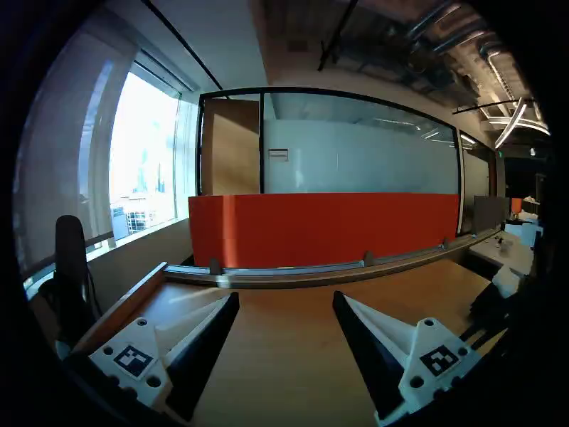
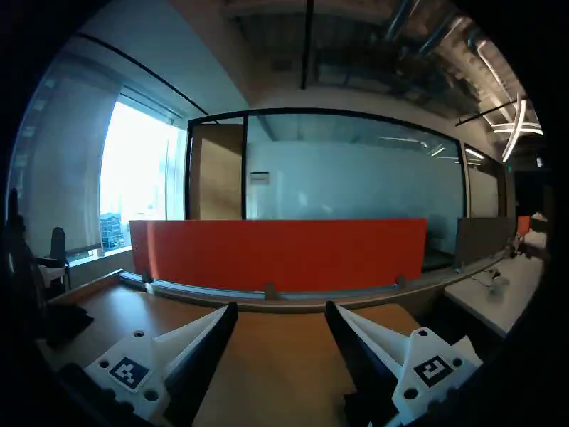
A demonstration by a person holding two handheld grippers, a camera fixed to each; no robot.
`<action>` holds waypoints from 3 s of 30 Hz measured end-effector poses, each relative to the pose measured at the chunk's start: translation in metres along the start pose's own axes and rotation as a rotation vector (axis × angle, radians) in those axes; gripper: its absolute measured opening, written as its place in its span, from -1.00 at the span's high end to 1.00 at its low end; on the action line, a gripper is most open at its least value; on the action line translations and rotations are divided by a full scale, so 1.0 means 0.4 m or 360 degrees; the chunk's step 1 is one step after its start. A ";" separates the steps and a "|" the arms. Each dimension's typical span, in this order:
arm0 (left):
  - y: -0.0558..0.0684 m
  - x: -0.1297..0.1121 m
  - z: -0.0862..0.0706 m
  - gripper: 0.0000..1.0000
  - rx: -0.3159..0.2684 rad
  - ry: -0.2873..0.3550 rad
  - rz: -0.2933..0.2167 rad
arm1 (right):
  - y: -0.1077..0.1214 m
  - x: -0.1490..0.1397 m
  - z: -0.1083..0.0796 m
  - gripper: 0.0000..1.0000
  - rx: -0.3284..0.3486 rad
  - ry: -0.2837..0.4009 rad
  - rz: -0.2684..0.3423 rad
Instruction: Fold towel
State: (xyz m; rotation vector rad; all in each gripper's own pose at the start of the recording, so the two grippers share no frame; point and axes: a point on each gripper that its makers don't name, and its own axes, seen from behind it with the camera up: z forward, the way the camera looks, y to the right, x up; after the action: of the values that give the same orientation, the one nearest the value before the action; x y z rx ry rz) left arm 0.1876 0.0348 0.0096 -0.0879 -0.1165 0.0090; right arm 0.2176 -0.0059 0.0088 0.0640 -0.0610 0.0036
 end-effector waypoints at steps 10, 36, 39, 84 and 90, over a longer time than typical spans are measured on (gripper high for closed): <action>-0.021 0.005 0.002 -0.95 0.0029 0.0022 -0.0005 | -0.020 0.034 -0.013 -0.90 -0.0029 0.0000 0.0023; -0.050 -0.196 -0.014 -0.95 0.0059 0.0149 -0.0003 | -0.107 0.040 -0.058 -0.90 -0.0010 0.0037 0.0095; -0.050 -0.239 -0.014 -0.95 0.0067 0.0160 -0.0006 | -0.101 0.012 -0.059 -0.90 -0.0029 0.0046 0.0094; -0.076 -0.464 0.020 -0.95 0.0114 0.0185 -0.0013 | -0.153 -0.143 -0.037 -0.90 -0.0007 0.0027 0.0030; -0.076 -0.466 0.022 -0.95 0.0114 0.0186 -0.0015 | -0.148 -0.138 -0.038 -0.90 -0.0007 0.0033 0.0021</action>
State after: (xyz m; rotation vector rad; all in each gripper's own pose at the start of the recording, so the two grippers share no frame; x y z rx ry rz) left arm 0.0017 0.0028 -0.0008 -0.0160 0.0000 -0.0014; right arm 0.1639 -0.0639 -0.0133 0.0593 -0.0406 0.0171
